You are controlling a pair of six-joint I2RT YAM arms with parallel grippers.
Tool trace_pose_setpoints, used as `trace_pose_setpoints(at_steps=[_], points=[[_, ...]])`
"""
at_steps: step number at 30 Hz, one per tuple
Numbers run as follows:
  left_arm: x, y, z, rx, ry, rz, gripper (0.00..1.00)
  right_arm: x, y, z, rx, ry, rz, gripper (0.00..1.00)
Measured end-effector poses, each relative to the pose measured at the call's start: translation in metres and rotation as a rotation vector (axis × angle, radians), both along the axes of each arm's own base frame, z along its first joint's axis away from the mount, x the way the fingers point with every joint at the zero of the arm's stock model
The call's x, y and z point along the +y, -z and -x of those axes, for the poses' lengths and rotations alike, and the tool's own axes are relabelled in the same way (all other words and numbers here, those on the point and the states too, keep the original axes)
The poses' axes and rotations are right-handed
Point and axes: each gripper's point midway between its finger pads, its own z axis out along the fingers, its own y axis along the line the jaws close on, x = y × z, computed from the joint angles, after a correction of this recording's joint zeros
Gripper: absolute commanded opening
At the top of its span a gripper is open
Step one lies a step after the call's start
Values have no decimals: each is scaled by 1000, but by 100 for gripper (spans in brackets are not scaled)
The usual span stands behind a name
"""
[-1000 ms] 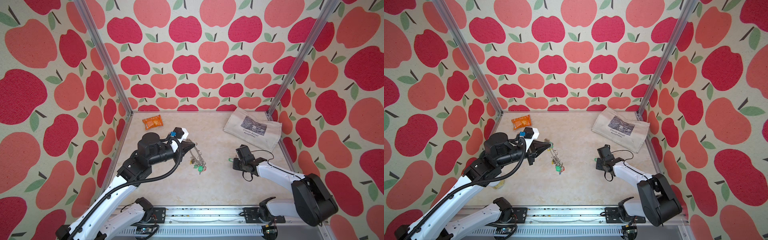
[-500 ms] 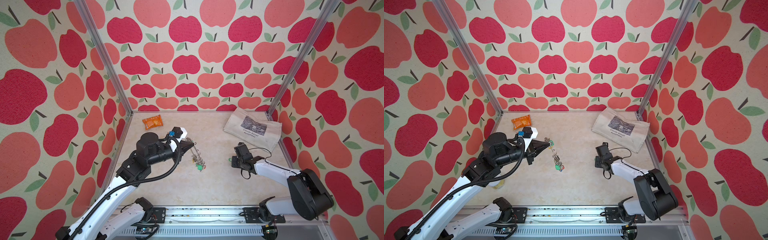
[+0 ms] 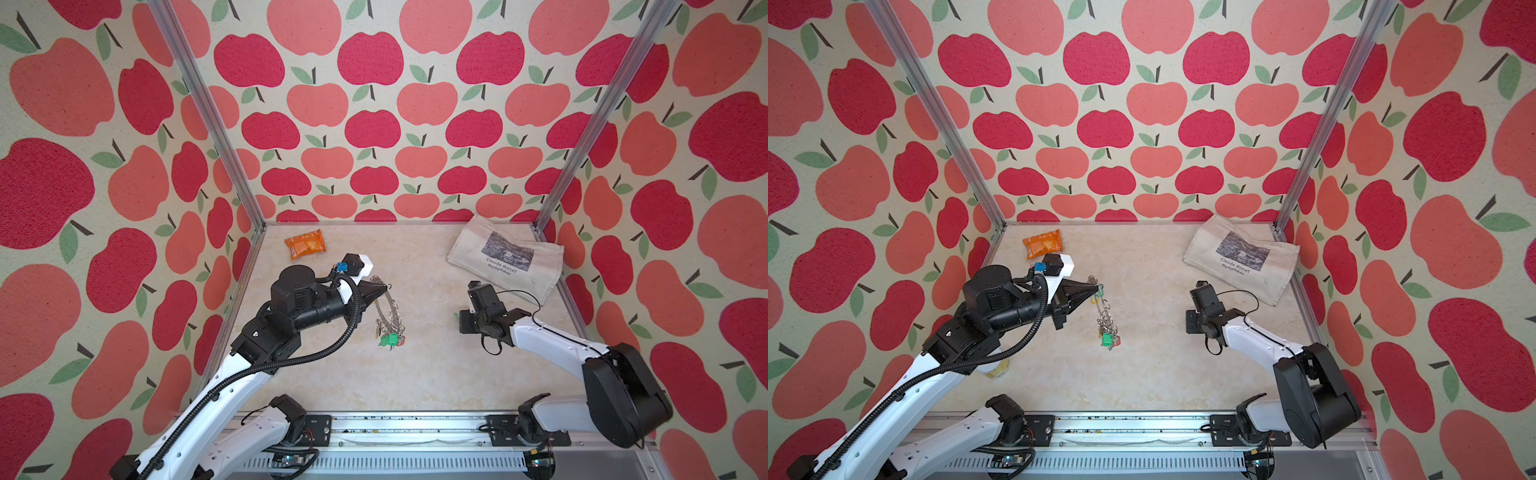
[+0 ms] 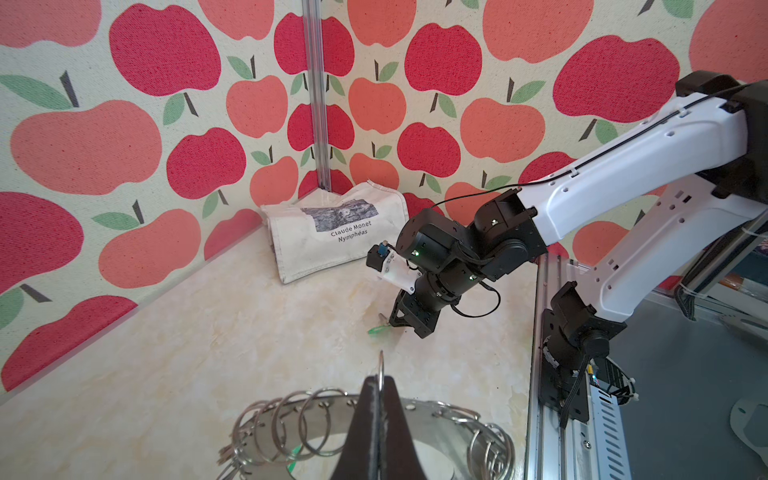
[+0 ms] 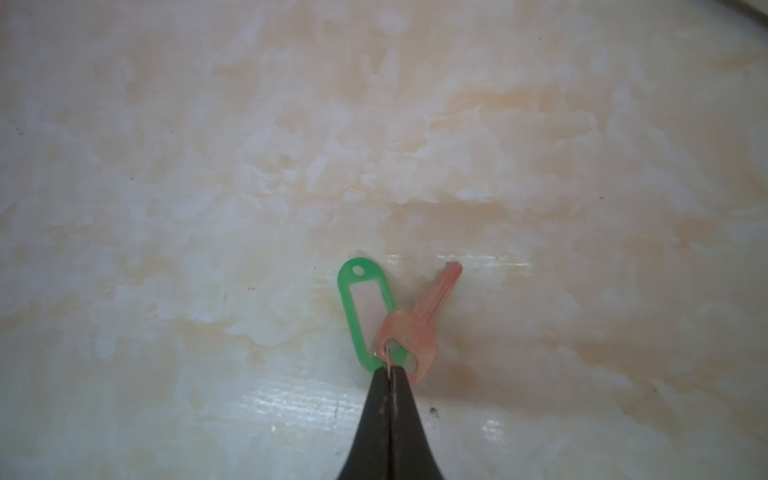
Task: Put the keys on the keyring
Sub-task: 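Lift the key with the right gripper toward the plate held by the left gripper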
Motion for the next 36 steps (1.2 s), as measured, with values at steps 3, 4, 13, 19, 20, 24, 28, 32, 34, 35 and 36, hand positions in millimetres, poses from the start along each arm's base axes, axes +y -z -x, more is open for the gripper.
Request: trace_pose_setpoints(at_steps=[3,4,13,19,20,24,28,32,34,35,36], points=[[0,-1,1,-1,3,2,0,44,-17,13,33,-207,-71,0],[0,-1,1,-2,4,2,0,57,-20,20,48,-271,-88,0],[7,-6,11,-19,2,6,0,133,-15,117,311,-772,-237,0],[12,2,13,-12,-7,-31,0,140,-39,136,296,-899,-337,0],[12,5,13,-10,-8,-39,0,141,-48,138,272,-921,-357,0],[15,12,12,6,-13,-64,0,145,-76,143,214,-984,-423,0],[16,17,10,20,-20,-78,0,148,-67,146,292,-1004,-433,0],[17,18,9,23,-26,-82,0,143,-41,152,408,-986,-407,0],[19,18,9,19,-27,-91,0,138,-28,150,454,-960,-384,0],[20,19,9,23,-30,-97,0,135,-21,148,477,-940,-366,0],[20,20,9,23,-33,-101,0,132,-14,146,491,-923,-349,0]])
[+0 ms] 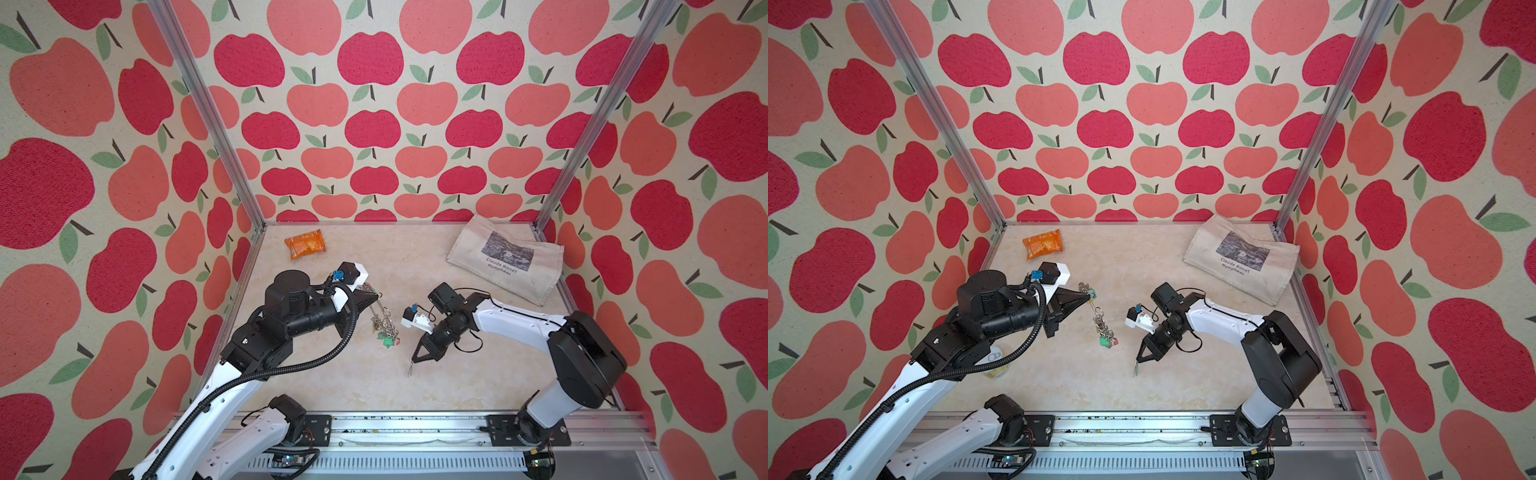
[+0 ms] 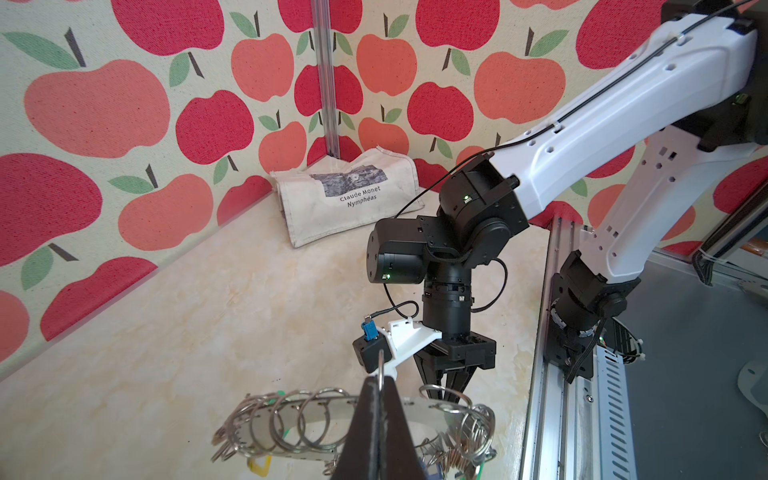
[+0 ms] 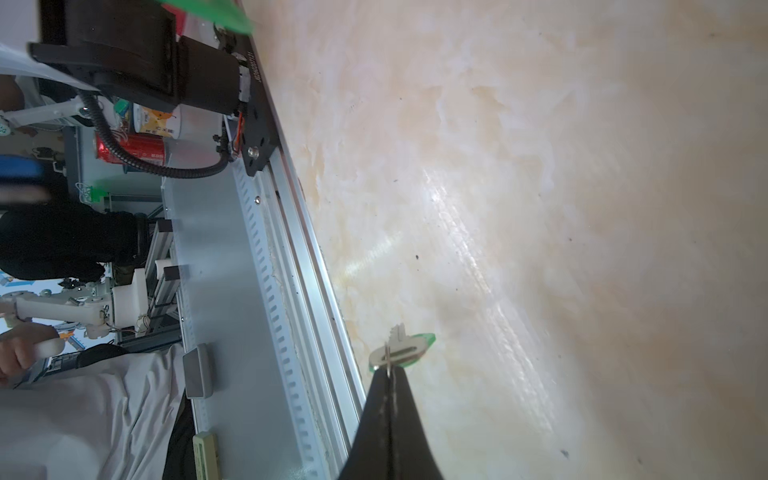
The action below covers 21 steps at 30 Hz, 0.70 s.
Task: Put the keys on the keyring
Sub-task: 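Lift the key with the right gripper toward the plate held by the left gripper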
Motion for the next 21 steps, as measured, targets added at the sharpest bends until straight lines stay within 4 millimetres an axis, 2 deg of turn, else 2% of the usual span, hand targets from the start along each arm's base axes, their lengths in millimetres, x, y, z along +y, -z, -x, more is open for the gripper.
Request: trace_pose_setpoints(at_steps=[4,8,16,21], points=[[1,2,-3,3,-5,-18,0,-11,24,-14,2,51,107,0],[-2,8,-8,19,-5,-37,0,-12,36,-31,-33,94,188,0],[-3,12,-12,31,-9,-44,0,-17,46,-59,-107,165,314,0],[-3,11,-12,30,-10,-44,0,-19,46,-70,-128,205,372,0]])
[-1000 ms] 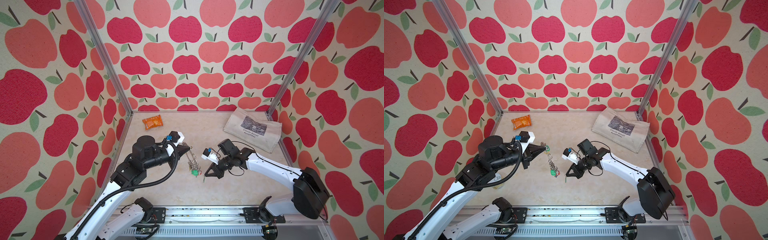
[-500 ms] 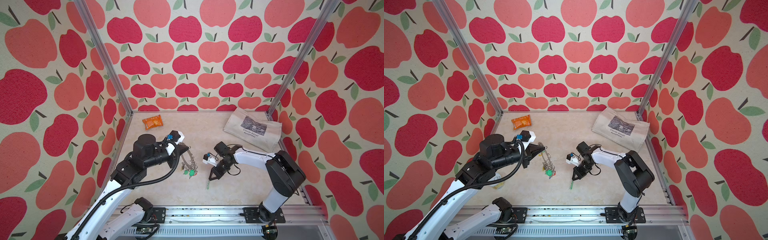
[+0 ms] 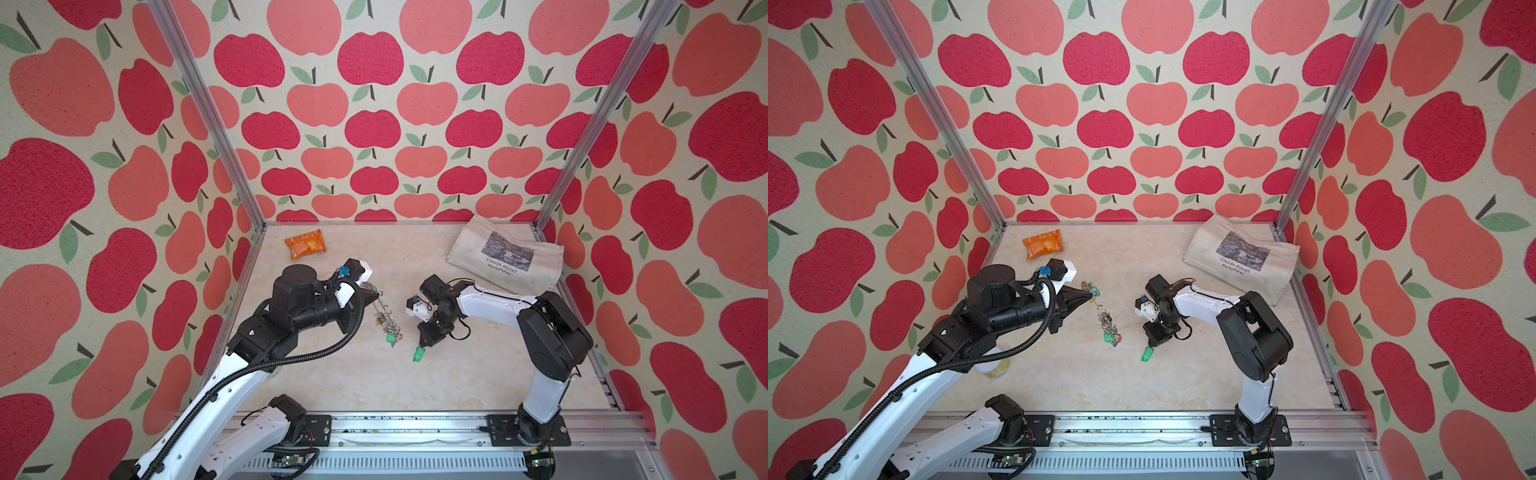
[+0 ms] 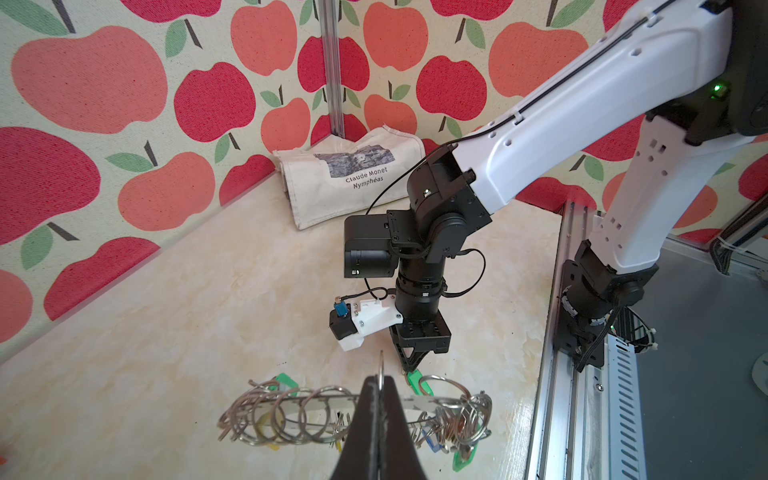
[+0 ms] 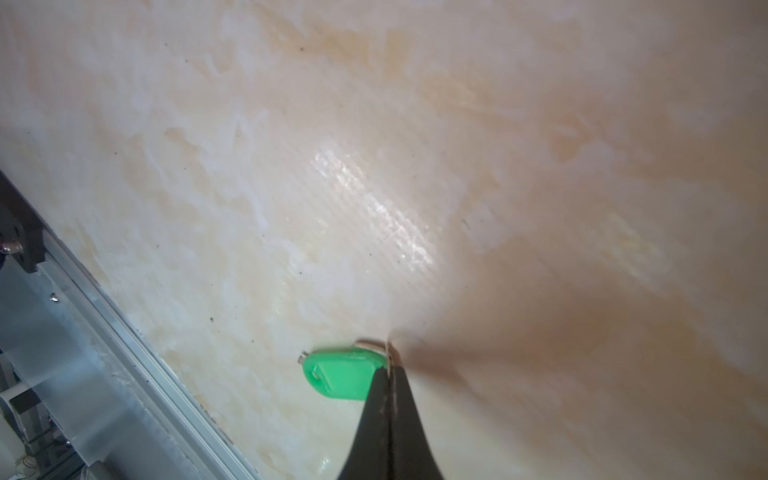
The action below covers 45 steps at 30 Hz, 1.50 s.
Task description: Put the keys on the keyring
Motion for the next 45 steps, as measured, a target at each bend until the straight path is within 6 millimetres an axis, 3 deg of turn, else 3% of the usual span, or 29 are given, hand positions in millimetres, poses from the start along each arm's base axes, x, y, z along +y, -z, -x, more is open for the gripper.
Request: trace_pose_setpoints(at_steps=[19,24,27,32,37,45], points=[[2,-7,3,-17,-1,11,0,8,0,0,-48,53,103,0],[3,-9,4,-24,-4,13,0,3,-17,-1,-135,40,37,0],[4,-14,6,-30,-1,11,0,3,-57,-5,-242,8,-70,0],[5,-36,7,-79,14,-3,0,7,-165,-8,-507,-55,-352,0],[0,-65,6,-146,48,-28,0,12,-253,1,-655,-139,-540,0],[-28,-107,28,-262,170,-113,0,13,-357,25,-784,-263,-702,0]])
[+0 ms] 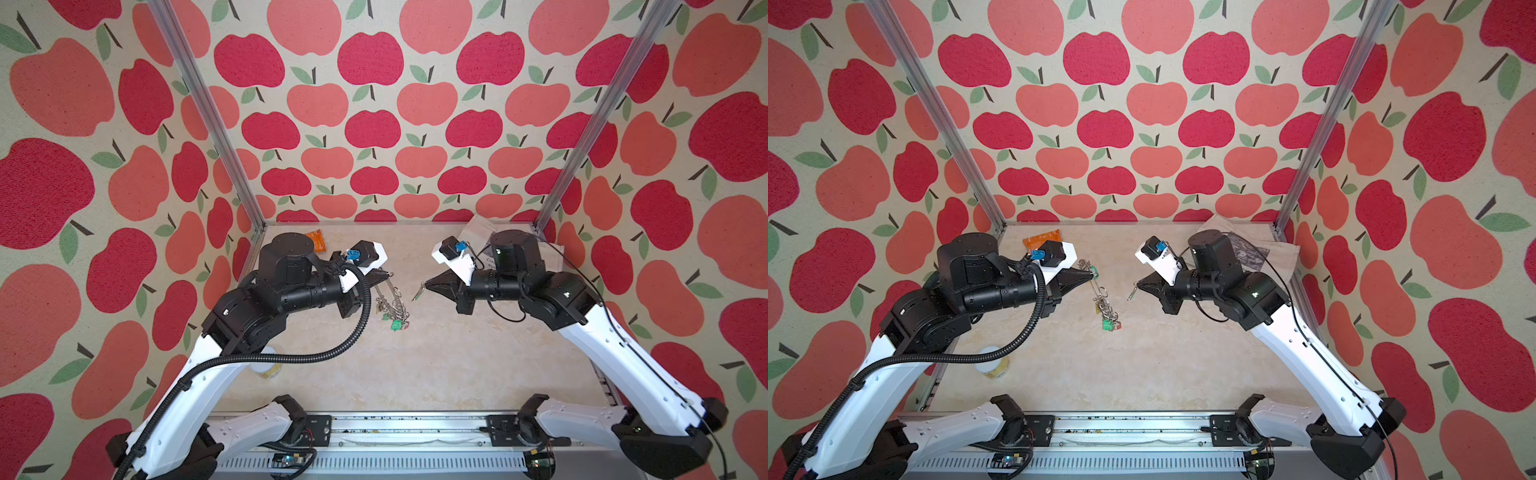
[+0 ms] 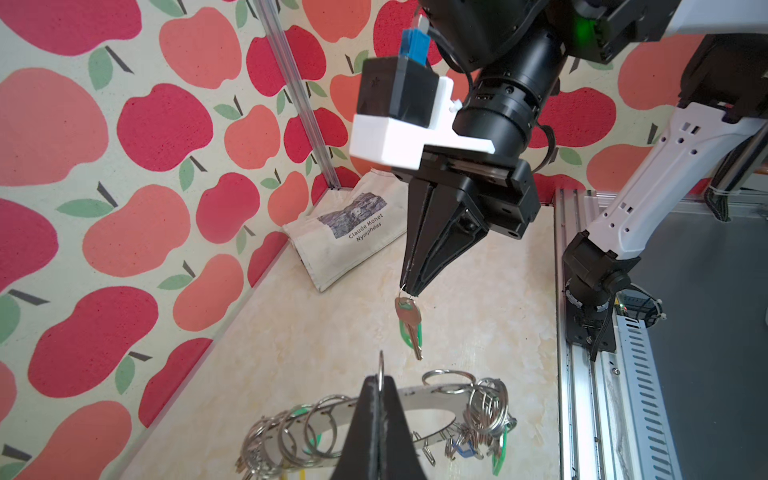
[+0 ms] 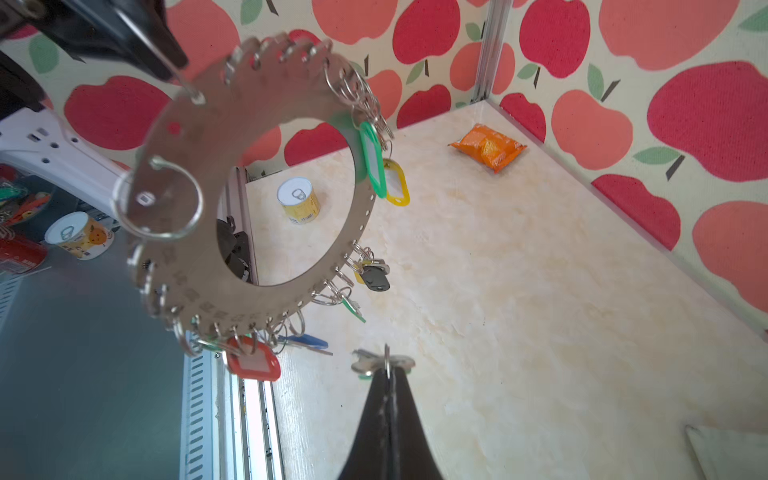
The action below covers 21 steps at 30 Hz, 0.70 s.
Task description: Put the keys on the keyring
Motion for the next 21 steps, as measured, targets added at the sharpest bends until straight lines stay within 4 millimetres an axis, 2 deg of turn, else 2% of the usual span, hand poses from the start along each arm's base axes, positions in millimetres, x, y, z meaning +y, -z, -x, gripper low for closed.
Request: trace_pose_setpoints(at_steps=[2,5,8,15,21], points=[[-11,-5,7,-32,39,-37,0,-2,-25,12,-42,-30,-32,0],[-22,-2,9,-56,67,-96,0,-7,-52,30,-86,-74,-66,0],[-28,5,5,-65,74,-144,0,-11,-65,46,-110,-107,-74,0],[-39,5,5,-123,108,-199,0,-14,-59,60,-87,-124,-14,0],[-43,5,12,-159,143,-214,0,-14,-51,58,-74,-96,24,0]])
